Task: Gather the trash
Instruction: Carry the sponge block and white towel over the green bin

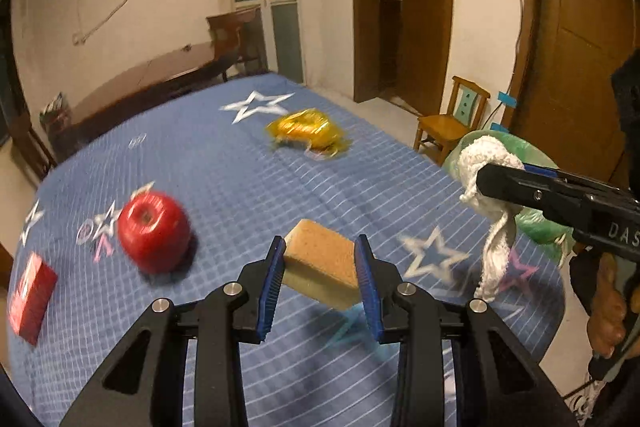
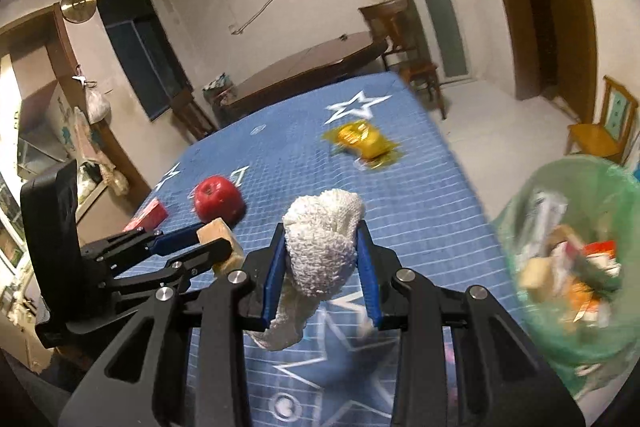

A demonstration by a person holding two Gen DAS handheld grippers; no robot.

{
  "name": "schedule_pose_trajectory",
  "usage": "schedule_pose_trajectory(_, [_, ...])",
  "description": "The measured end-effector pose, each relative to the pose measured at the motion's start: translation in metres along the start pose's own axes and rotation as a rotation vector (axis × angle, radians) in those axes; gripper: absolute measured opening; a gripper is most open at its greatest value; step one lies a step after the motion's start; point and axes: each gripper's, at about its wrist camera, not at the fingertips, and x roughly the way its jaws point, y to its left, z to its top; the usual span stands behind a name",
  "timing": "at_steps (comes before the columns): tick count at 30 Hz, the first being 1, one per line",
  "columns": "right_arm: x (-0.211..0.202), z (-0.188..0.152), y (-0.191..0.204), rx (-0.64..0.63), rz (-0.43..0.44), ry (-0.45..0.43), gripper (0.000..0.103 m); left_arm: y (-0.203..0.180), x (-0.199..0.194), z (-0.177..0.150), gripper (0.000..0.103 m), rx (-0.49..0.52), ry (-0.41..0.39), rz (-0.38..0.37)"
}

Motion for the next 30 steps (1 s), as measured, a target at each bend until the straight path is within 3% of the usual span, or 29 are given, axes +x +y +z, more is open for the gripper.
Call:
schedule_pose_trajectory(10, [-0.080,0.037,-0.053,-0.042,-0.244,-0.123,0.032,-0.101,0.010,0.075,0.037,0.159,-0.102,-0.063])
schedule_pose_trajectory(18, [-0.122,0.045,-0.111,-0.006,-0.434,-0.135,0.032,-0.179,0.040,0.110,0.037,0.265,-0.114,-0.134])
schedule_pose_trajectory(30, [-0.121,0.039,-0.161,0.020,-0.532,-0.062,0.032,-0.253,0.085,0.135,0.037,0.352,-0.078,-0.228])
